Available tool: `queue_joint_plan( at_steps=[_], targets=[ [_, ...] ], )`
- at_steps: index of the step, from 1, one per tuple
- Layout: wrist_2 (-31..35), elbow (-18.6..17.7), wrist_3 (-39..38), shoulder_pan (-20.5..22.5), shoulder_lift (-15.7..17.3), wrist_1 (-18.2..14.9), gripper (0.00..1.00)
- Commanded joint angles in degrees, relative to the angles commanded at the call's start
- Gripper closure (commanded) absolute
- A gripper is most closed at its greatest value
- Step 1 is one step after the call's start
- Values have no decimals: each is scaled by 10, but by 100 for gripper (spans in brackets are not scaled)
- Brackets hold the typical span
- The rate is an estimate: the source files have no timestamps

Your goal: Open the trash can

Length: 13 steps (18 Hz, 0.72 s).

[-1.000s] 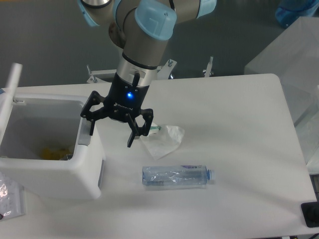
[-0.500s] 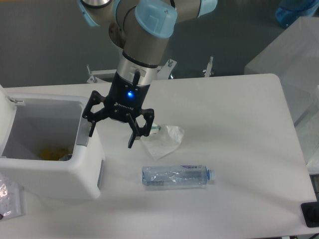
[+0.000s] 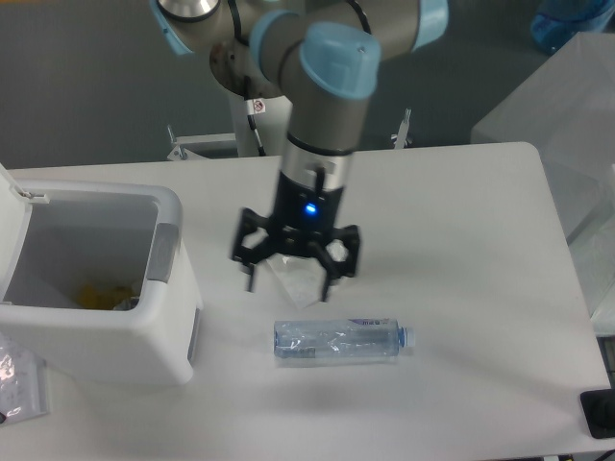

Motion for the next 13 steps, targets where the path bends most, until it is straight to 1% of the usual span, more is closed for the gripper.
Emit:
queue_joint_plan(
  at_steps=[2,4,7,9,10,13],
  targets=[
    [37,14,26,19,-17,0,0],
    [74,21,98,28,-33,-2,0],
    [123,14,227,54,-49,-10,0],
    [136,12,285,67,-56,-15,0],
    [149,-7,318,69,-63,-18,0],
    [176,-15,319,67,-71,-17,0]
  ],
)
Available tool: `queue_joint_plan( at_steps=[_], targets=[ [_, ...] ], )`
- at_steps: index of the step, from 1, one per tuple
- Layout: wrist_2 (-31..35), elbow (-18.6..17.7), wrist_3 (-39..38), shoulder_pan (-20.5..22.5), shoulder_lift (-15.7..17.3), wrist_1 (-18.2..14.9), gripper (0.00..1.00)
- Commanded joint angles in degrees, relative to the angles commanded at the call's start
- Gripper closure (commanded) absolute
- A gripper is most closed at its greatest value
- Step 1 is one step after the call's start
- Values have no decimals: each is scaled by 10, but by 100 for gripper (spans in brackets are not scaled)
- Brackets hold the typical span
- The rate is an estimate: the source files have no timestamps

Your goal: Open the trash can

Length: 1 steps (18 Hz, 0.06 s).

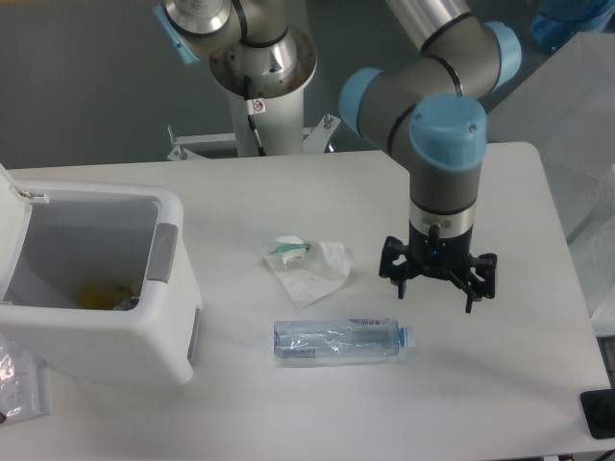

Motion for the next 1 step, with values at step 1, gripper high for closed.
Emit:
queue_joint_plan(
  at_steps=[1],
  targets=[
    [3,0,0,0,-1,0,0]
  ],
)
